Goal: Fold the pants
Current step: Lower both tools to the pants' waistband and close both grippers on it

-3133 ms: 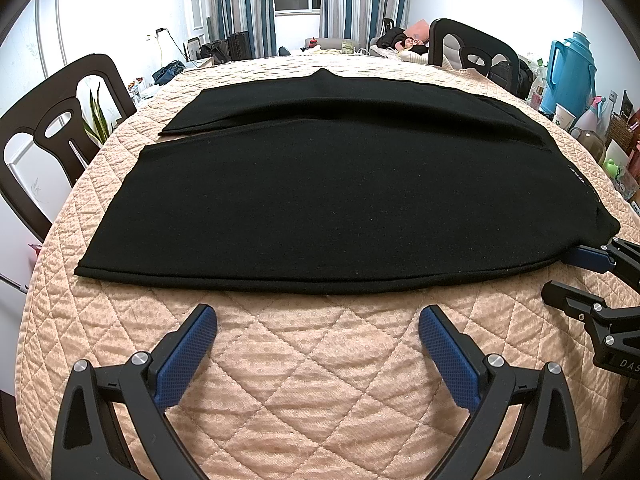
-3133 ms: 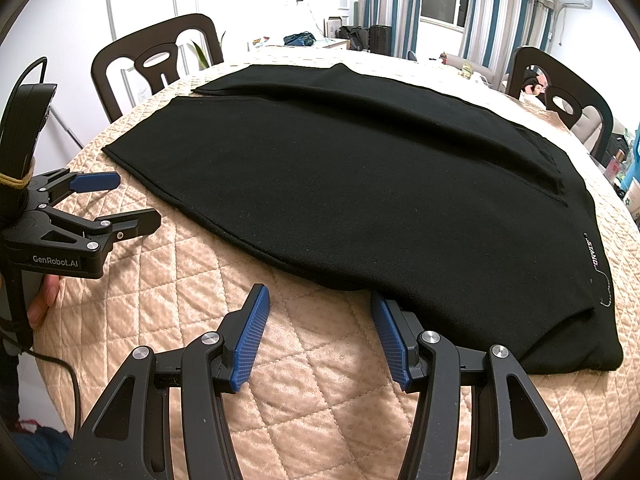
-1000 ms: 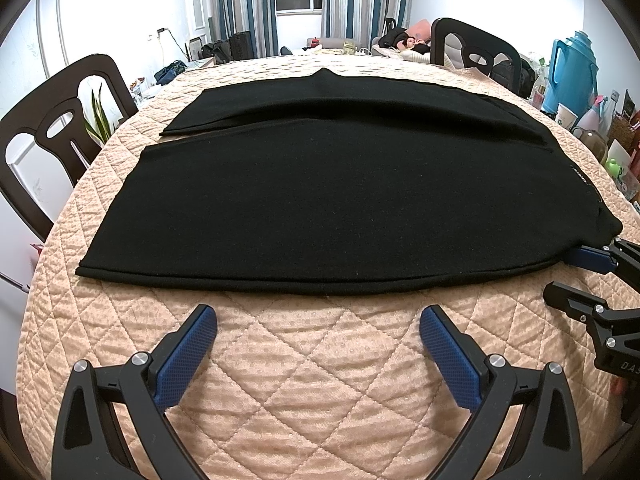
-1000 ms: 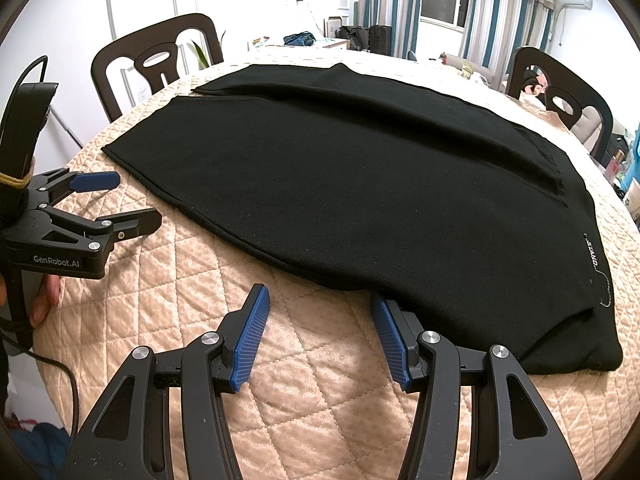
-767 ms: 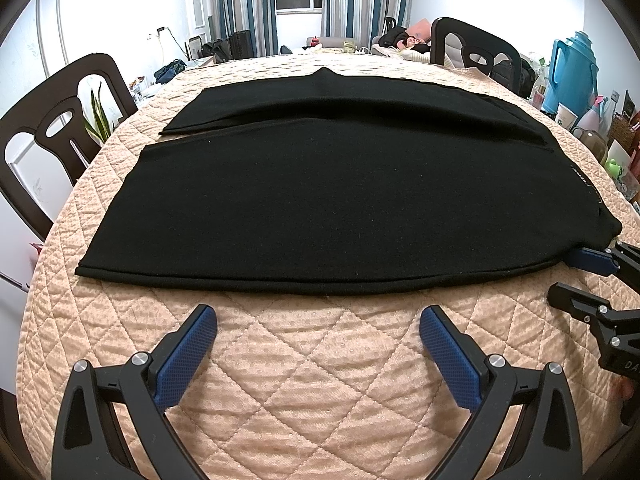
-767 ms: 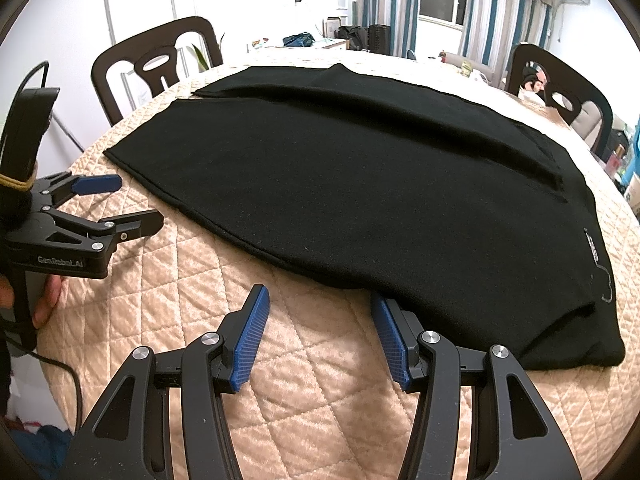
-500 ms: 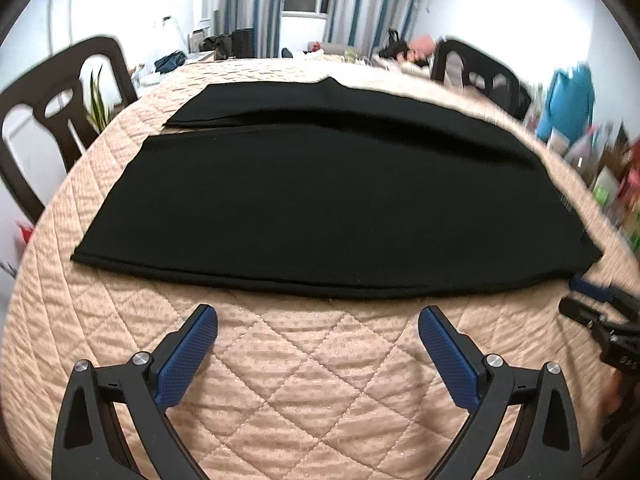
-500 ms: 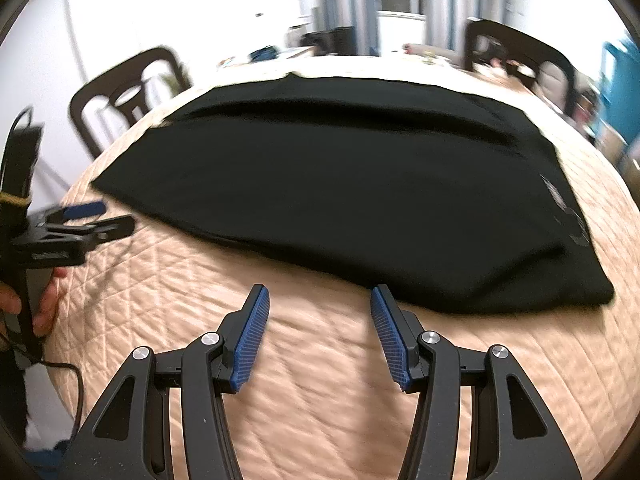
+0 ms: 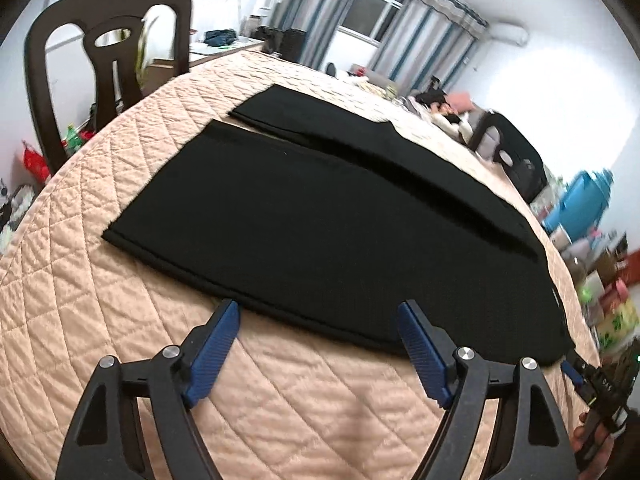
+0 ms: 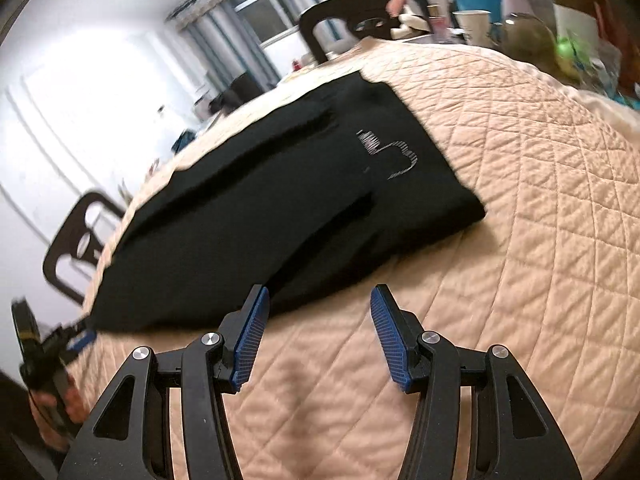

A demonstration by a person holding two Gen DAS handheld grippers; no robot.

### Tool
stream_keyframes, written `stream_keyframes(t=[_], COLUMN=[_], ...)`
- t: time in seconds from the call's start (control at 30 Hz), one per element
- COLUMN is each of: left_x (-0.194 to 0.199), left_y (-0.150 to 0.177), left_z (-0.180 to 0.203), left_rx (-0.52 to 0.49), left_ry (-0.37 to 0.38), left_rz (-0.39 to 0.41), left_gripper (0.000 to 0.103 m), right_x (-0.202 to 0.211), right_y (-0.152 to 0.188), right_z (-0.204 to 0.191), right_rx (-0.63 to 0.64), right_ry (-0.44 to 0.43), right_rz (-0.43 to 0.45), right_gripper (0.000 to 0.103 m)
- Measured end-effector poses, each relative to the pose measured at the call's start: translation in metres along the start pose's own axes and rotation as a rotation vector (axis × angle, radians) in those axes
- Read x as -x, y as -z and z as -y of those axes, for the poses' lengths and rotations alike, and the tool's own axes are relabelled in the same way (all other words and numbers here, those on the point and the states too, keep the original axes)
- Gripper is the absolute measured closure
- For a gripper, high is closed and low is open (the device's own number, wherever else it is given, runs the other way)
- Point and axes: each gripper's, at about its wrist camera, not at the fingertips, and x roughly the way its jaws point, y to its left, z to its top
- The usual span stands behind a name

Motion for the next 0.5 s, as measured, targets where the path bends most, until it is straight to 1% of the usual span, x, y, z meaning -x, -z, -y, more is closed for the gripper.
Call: stream_keyframes(t=[0.07, 0.13, 0.2, 0.23, 0.27, 0.3, 0.33, 0.37, 0.4, 0.43, 0.47, 0.5], left_x=[-0.002, -0.005, -0.008, -0.010, -0.009, -0.010, -0.011, -0.012, -0.012, -0.014, -0.015, -0.015], left_y=[-0.005, -0.010, -0.013, -0.015, -0.016, -0.018, -0.019, -0.019, -0.021, -0.021, -0.022, -0.022], left_z=[-0.003, -0.005, -0.008, -0.009, -0.011, -0.012, -0.013, -0.016, -0.019, -0.022, -0.026, -0.028], left_rx=[0.026, 0.055, 0.067, 0.069, 0.072, 0.073, 0.073, 0.077, 0.085, 0.095, 0.106, 0.111], left_ry=[0.002, 0.000, -0.036, -0.046, -0.054, -0.074, -0.096, -0.111, -0.118, -0.122, -0.115, -0.107], left_rz=[0.011, 0.017, 0.029, 0.033, 0.038, 0.042, 0.045, 0.049, 0.051, 0.050, 0.050, 0.048], left_gripper=[0.021, 0.025, 0.037, 0.039, 0.046, 0.056, 0.062, 0.073, 0.084, 0.089, 0.094, 0.096], right_x=[-0.003, -0.003, -0.005, -0.005, -0.004, -0.004, -0.006, -0.005, -0.005, -0.006, -0.008, -0.009], right_y=[-0.005, -0.011, -0.013, -0.013, -0.013, -0.015, -0.015, -0.015, -0.015, -0.016, -0.016, -0.016], right_z=[0.004, 0.009, 0.012, 0.013, 0.014, 0.018, 0.019, 0.022, 0.024, 0.025, 0.026, 0.027], right_rx=[-0.053, -0.082, -0.129, -0.145, -0.161, -0.177, -0.198, -0.231, -0.257, -0.266, -0.276, -0.285], right_ry=[-0.020, -0.019, -0.047, -0.053, -0.058, -0.064, -0.067, -0.066, -0.053, -0.036, -0.020, -0.012], right_rz=[0.011, 0.026, 0.048, 0.056, 0.064, 0.073, 0.081, 0.088, 0.091, 0.089, 0.085, 0.084], right_gripper=[0.049, 0.049, 0.049, 0.049, 0.049, 0.049, 0.051, 0.054, 0.062, 0.071, 0.076, 0.086])
